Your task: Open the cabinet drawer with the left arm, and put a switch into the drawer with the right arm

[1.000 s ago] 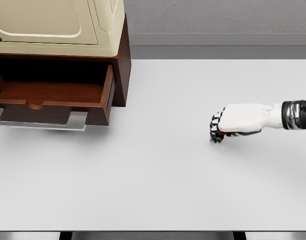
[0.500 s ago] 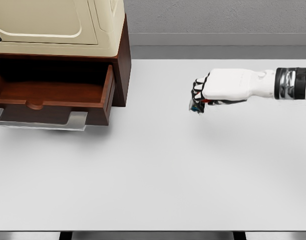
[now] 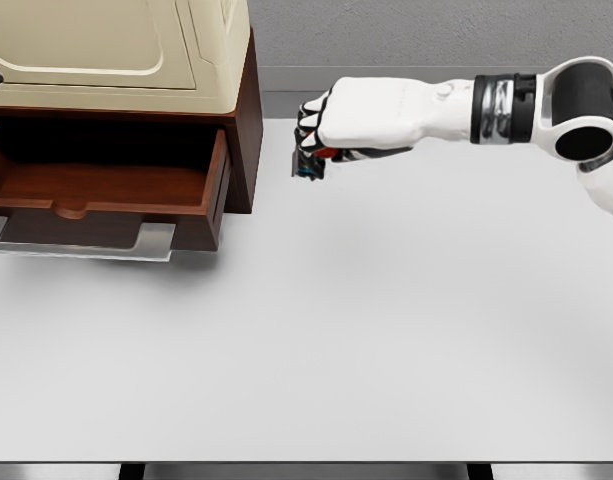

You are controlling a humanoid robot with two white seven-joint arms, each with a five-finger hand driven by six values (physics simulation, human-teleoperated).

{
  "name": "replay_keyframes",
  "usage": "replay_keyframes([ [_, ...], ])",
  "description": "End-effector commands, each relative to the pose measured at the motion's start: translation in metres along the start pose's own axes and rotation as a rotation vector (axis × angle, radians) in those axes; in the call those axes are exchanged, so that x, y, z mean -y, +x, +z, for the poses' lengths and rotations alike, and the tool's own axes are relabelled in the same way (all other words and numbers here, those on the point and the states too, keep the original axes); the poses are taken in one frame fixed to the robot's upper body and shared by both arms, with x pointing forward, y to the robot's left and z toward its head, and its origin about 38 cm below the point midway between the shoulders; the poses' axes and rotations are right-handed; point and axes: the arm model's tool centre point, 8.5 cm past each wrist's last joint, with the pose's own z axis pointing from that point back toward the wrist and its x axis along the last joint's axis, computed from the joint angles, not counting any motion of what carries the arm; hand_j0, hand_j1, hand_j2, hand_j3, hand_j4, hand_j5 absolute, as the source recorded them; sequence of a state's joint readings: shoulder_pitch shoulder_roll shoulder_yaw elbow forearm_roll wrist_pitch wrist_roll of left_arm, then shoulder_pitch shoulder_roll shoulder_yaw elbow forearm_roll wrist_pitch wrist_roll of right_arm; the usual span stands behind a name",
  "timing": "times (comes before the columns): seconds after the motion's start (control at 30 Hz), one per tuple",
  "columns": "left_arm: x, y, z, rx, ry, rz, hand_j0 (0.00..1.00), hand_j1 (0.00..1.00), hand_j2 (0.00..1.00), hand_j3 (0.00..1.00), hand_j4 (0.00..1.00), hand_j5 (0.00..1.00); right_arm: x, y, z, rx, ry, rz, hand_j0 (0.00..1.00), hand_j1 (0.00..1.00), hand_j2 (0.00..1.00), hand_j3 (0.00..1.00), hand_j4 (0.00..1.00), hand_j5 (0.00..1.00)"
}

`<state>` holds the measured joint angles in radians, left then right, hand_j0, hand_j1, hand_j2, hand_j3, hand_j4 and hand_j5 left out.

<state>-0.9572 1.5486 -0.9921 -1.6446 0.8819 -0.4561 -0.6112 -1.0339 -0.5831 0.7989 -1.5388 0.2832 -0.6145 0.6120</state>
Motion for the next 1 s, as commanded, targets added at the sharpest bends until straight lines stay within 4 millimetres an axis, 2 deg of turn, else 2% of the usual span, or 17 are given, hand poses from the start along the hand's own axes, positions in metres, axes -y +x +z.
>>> replay_keyframes([
  [0.0,-0.001,0.0,0.0,0.001,0.004,0.005,1.0,1.0,1.0,1.0,1.0,1.0,0.002,0.002,-0.018,0.03,-0.025,-0.022,0.33,0.33,0.33,0.33,0.33,0.33],
  [0.07,-0.001,0.0,0.0,0.001,0.004,0.005,1.0,1.0,1.0,1.0,1.0,1.0,0.01,0.003,-0.031,0.049,-0.027,-0.014,0.33,0.33,0.33,0.33,0.33,0.33],
  [0.17,-0.001,0.0,0.0,0.001,0.004,0.005,1.0,1.0,1.0,1.0,1.0,1.0,0.025,0.014,-0.05,0.097,-0.035,0.018,0.33,0.33,0.33,0.33,0.33,0.33],
  [0.27,-0.001,0.0,0.0,0.002,0.005,0.006,1.0,1.0,1.0,1.0,1.0,1.0,0.038,0.032,-0.079,0.171,-0.04,0.045,0.33,0.33,0.33,0.33,0.33,0.33],
  [0.37,-0.001,0.0,0.0,0.001,0.004,0.005,1.0,1.0,1.0,1.0,1.0,1.0,0.053,0.039,-0.099,0.205,-0.047,0.063,0.33,0.33,0.33,0.33,0.33,0.33],
  [0.5,-0.001,0.0,0.0,0.001,0.004,0.005,1.0,1.0,1.0,1.0,1.0,1.0,0.078,0.021,-0.134,0.178,-0.055,0.026,0.33,0.33,0.33,0.33,0.33,0.33],
  [0.6,-0.001,0.0,0.001,0.0,0.004,0.004,1.0,1.0,1.0,1.0,1.0,1.0,0.079,0.014,-0.165,0.166,-0.041,-0.029,0.33,0.33,0.33,0.33,0.33,0.33],
  [0.63,-0.001,0.0,0.001,-0.001,0.006,0.004,1.0,1.0,1.0,1.0,1.0,1.0,0.076,0.018,-0.173,0.177,-0.026,-0.034,0.33,0.33,0.33,0.33,0.33,0.33],
  [0.77,-0.001,0.0,0.001,-0.002,0.005,0.003,1.0,1.0,1.0,1.0,1.0,1.0,0.071,0.016,-0.191,0.161,0.005,-0.049,0.34,0.34,0.34,0.34,0.34,0.34],
  [0.97,-0.001,0.0,0.001,0.0,0.004,0.004,1.0,1.0,1.0,1.0,1.0,1.0,0.071,0.012,-0.191,0.151,0.01,-0.053,0.4,0.4,0.4,0.4,0.4,0.4],
])
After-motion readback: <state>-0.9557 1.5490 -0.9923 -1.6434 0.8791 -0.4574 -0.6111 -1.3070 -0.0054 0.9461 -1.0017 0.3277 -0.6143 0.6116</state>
